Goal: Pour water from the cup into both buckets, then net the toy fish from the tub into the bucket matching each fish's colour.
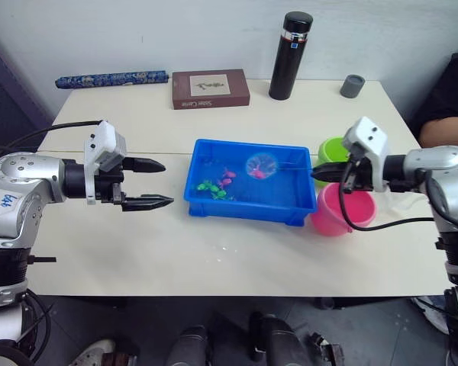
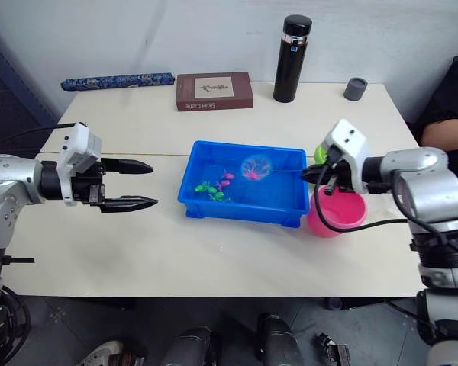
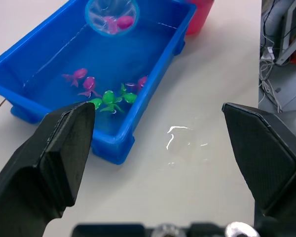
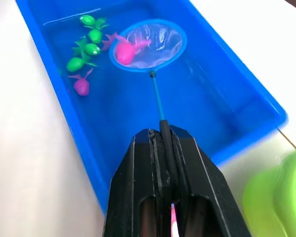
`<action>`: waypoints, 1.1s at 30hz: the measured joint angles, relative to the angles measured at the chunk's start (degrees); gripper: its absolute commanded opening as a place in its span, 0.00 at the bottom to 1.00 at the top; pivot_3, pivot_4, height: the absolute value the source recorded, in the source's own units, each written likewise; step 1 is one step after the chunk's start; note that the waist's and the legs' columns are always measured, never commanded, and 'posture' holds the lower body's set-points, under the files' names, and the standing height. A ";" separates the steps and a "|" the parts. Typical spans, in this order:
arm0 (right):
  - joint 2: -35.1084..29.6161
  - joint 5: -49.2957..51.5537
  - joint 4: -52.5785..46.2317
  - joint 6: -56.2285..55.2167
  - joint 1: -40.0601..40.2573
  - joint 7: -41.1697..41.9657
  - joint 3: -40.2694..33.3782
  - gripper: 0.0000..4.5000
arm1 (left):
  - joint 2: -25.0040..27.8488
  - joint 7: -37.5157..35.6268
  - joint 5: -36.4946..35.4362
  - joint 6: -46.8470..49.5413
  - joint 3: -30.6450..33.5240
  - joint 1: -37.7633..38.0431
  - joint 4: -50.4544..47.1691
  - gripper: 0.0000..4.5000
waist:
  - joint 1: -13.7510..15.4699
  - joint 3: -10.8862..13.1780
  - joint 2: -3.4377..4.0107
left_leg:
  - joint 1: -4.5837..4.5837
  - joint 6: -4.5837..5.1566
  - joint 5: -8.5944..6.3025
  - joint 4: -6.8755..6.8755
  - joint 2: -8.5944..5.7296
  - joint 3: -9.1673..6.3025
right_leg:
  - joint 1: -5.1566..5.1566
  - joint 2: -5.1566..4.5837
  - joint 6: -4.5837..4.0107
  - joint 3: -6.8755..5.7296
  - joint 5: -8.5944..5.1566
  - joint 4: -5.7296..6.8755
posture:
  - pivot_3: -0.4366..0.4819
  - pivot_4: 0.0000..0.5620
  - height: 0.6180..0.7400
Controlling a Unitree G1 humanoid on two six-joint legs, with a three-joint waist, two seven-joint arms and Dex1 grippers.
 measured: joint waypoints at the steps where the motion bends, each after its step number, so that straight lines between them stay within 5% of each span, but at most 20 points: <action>1: -0.92 0.84 -1.30 1.05 1.25 -0.60 -2.00 0.00 | -0.72 -0.18 0.38 -0.65 -0.56 -1.34 1.14 0.99 | 0.14 0.00 0.00 | -0.01 0.00 0.00 0.02 0.00 0.00 | 0.00 0.00 0.00 -0.01 0.00 0.01 | 0.48 0.27 1.00; 11: -7.63 5.52 -13.54 8.51 20.45 -5.81 -23.07 0.00 | -7.53 -4.00 4.68 -8.13 -6.44 -12.49 14.43 0.99 | 0.91 0.00 0.00 | 0.00 0.01 0.00 0.06 -0.01 0.08 | 0.01 0.06 0.02 0.01 0.01 0.08 | 0.48 0.27 1.00; 21: -6.65 6.14 -26.98 13.29 40.38 -9.81 -42.42 0.00 | -15.26 -9.24 10.41 -17.30 -9.98 -23.37 31.08 0.99 | 1.41 -0.02 -0.03 | 0.09 0.04 0.01 0.08 -0.03 0.16 | 0.10 0.13 0.07 0.10 0.04 0.10 | 0.48 0.27 1.00; 33: -2.63 -1.71 -38.92 3.37 57.07 -16.25 -44.73 0.00 | -19.81 -12.64 14.43 -24.89 -10.93 -29.01 43.36 0.99 | 1.34 -0.02 -0.03 | 0.16 0.07 0.02 0.08 -0.07 0.23 | 0.11 0.14 0.14 0.22 0.08 0.13 | 0.48 0.27 1.00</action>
